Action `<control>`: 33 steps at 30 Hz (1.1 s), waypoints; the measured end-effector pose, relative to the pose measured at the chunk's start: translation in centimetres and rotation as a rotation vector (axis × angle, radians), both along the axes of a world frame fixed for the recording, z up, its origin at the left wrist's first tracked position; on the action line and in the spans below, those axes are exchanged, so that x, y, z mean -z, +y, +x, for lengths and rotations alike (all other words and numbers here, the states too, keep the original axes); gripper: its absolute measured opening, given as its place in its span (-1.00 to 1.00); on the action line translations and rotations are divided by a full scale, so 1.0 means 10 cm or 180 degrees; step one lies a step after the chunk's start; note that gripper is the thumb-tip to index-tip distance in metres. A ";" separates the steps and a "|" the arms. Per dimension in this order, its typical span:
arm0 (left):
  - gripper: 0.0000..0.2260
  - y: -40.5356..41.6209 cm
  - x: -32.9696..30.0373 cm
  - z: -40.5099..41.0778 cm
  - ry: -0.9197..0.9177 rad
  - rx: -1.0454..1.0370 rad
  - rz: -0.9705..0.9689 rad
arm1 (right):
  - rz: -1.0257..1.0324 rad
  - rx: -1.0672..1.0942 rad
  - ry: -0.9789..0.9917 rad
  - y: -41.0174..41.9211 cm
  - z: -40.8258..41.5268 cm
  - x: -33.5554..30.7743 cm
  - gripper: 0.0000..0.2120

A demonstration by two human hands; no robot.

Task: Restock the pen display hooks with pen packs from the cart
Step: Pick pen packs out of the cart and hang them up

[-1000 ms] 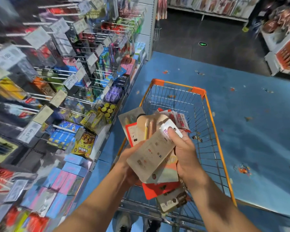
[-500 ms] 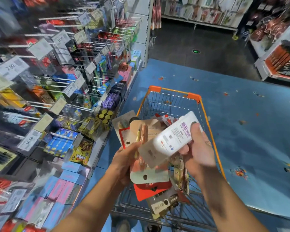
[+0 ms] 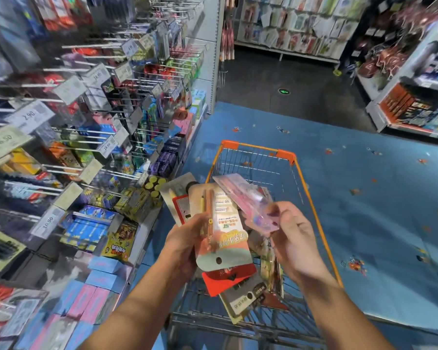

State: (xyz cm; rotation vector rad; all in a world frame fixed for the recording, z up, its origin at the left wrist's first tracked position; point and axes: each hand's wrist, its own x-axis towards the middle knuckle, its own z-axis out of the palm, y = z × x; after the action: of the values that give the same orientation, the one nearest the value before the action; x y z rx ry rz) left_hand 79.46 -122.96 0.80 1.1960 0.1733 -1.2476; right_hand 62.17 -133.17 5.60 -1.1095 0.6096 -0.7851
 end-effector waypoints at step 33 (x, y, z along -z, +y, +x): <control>-0.43 2.88 -1.08 -0.68 -0.0761 -0.2357 -0.0255 | 0.1748 -0.2220 -0.0736 1.72 0.73 -0.86 -0.53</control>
State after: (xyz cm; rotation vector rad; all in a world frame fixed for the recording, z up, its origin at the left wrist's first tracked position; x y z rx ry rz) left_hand 72.61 -94.14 11.59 1.0569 0.3472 -0.4582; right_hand 69.44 -116.02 14.21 -0.6345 0.1863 -0.1136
